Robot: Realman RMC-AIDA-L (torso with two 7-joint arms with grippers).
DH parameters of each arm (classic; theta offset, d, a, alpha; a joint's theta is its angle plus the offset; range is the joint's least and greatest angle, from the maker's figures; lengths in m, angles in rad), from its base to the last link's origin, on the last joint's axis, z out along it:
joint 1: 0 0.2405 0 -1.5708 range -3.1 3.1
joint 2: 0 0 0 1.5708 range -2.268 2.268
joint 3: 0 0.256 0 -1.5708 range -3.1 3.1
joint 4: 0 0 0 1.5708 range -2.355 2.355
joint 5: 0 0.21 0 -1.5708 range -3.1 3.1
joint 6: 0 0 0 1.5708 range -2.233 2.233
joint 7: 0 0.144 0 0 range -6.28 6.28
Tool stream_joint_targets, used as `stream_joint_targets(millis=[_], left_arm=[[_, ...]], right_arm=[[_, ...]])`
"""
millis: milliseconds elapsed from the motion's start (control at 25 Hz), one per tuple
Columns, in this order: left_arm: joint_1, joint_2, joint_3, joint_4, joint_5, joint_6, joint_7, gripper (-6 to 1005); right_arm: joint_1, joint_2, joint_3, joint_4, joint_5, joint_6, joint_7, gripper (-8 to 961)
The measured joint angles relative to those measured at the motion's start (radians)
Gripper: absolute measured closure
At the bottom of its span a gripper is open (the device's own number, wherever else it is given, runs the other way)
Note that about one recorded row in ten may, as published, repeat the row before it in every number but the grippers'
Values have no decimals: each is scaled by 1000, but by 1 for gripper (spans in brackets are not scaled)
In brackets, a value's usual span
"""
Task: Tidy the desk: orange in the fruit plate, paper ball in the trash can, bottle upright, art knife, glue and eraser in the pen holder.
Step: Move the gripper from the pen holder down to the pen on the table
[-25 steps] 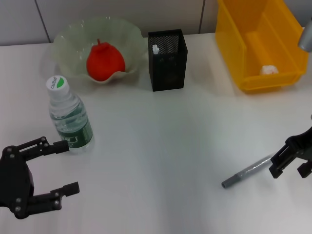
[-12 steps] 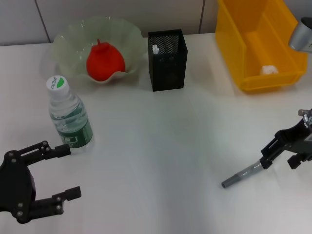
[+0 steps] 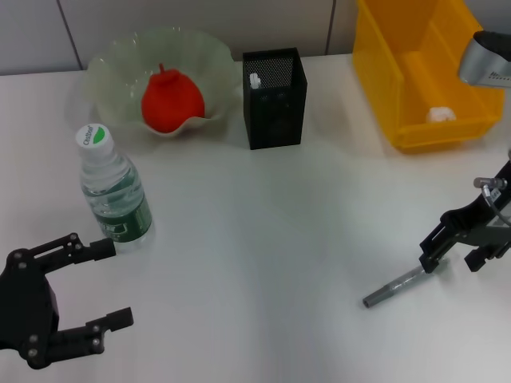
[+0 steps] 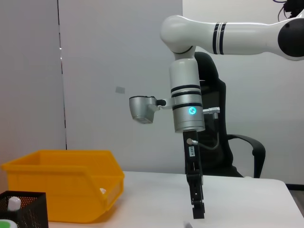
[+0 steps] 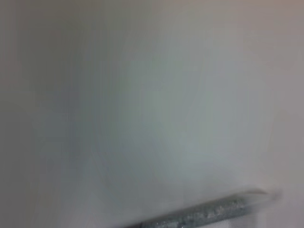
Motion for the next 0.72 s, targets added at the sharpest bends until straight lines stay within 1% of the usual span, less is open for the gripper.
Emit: stream_joint_targets(millis=[320,720], left_arm=[[5,-3,0,1,0,4,0,214],[9,-3,0,-1,0,7,10,214]], right_arm=[[10,-2,0,18,-9,17,-2,225],[42,-2,-11,92,-33,51,-5,224]])
